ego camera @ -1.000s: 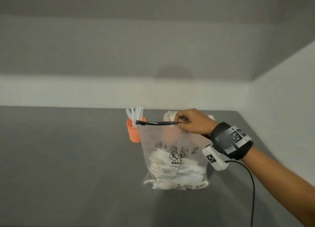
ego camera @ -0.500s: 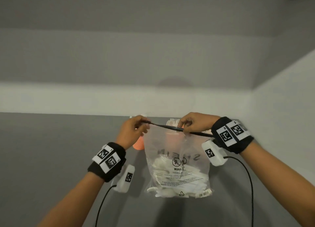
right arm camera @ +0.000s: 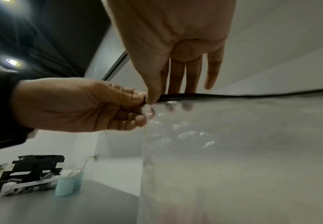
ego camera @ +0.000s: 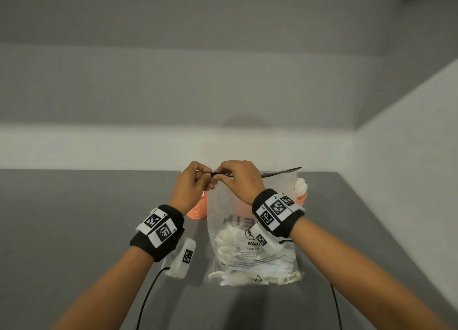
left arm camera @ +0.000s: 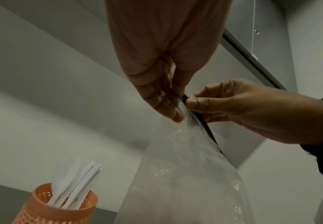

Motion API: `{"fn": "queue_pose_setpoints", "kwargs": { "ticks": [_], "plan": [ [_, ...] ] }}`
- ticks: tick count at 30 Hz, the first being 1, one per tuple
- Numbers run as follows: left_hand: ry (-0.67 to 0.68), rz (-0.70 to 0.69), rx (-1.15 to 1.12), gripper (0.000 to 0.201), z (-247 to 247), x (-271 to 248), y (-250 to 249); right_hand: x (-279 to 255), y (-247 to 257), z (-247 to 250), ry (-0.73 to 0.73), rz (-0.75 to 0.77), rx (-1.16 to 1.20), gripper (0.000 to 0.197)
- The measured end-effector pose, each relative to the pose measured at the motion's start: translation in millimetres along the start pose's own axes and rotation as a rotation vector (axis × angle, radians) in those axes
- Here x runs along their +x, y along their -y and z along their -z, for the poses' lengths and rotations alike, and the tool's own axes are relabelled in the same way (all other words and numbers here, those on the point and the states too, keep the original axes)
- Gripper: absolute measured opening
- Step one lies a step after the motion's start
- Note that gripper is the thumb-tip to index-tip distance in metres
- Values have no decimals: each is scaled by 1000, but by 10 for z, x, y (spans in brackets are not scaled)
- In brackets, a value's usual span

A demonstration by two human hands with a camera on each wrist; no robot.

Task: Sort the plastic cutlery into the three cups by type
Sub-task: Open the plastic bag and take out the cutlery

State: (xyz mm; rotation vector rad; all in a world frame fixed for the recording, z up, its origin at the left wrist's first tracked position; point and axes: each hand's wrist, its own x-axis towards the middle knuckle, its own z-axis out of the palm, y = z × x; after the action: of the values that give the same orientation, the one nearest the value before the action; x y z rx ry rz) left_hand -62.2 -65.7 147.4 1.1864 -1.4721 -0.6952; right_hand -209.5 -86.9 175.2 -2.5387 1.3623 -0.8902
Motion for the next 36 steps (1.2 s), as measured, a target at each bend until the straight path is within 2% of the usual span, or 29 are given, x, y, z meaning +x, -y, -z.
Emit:
{"fn": "queue_pose_setpoints", "kwargs": {
  "ticks": [5, 12, 16, 19, 22, 24, 27, 32, 34, 36],
  "plan": [
    [-57, -8, -34, 26, 58, -20, 83, -170, -323, 225, -38, -79, -16, 23],
    [-102, 60, -90, 26, 202, 27, 241, -570, -1185, 866, -62, -402, -121, 17],
    [-65, 84, -34, 26, 172, 37, 218, -700, -1287, 982, -96, -496, 118, 7],
    [-64, 112, 24, 26, 145, 29, 125, -716, -1230, 923, -93, -549, 450, 9],
    [-69, 138, 62, 9, 113, -23, 37, -708, -1128, 829, -95, -611, 655, 7],
    [-52, 155, 141, 23, 87, -67, 0, -699, -1084, 749, -112, -608, 636, 11],
    [-11, 135, 338, 33, 52, -105, -50, -679, -1075, 641, -128, -583, 449, 19],
    [82, 118, 634, 19, -49, -160, -94, -714, -1034, 573, -145, -590, 167, 13],
    [155, 134, 732, 15, -87, -184, -71, -721, -1073, 547, -152, -645, 188, 17],
    [250, 169, 841, 23, -123, -200, -26, -715, -1108, 534, -172, -789, 462, 16]
  ]
}}
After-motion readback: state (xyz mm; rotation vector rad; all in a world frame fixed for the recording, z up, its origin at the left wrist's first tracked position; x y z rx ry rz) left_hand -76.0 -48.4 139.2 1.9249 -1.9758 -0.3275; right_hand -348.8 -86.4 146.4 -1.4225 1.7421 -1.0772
